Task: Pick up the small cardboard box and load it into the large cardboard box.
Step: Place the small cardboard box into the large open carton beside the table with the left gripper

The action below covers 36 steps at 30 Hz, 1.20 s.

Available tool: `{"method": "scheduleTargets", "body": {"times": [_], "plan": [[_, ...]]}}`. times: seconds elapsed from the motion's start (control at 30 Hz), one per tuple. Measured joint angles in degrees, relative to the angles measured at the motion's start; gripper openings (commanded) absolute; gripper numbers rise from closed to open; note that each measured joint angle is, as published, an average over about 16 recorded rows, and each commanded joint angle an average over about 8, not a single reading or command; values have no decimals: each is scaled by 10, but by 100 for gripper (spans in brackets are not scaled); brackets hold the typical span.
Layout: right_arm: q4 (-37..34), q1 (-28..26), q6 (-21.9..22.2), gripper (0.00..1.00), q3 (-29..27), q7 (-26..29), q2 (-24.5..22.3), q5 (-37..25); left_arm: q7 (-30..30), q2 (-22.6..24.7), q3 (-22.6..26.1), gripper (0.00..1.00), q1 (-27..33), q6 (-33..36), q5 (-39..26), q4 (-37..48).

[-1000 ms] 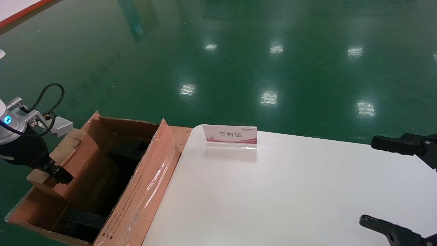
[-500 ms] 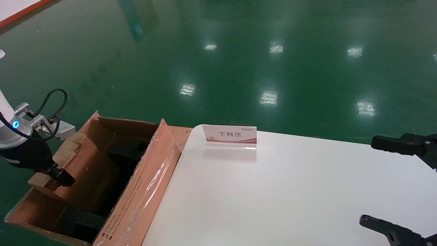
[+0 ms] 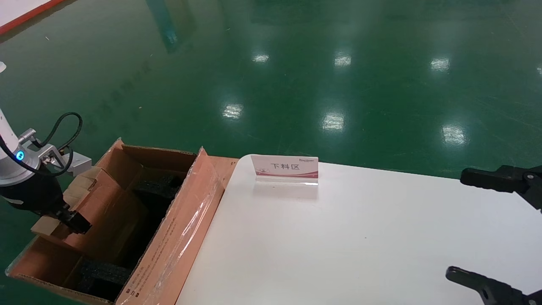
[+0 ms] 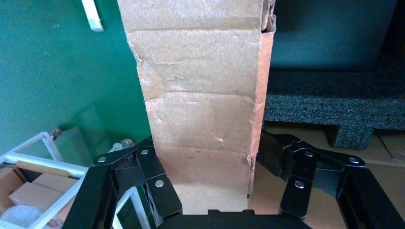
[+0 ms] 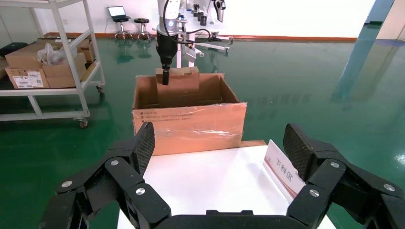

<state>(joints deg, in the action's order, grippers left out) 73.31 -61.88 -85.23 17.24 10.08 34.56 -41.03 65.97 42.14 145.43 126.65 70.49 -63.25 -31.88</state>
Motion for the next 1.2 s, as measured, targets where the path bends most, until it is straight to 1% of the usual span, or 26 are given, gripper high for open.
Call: {"method": "scheduleTargets", "body": {"times": [0.97, 1.2], "plan": [[0, 0, 0, 100, 0, 0, 0, 0, -3, -2, 0, 100, 4, 0, -2, -4], [0, 0, 0, 100, 0, 0, 0, 0, -4, -3, -2, 100, 13, -6, -3, -8]]}}
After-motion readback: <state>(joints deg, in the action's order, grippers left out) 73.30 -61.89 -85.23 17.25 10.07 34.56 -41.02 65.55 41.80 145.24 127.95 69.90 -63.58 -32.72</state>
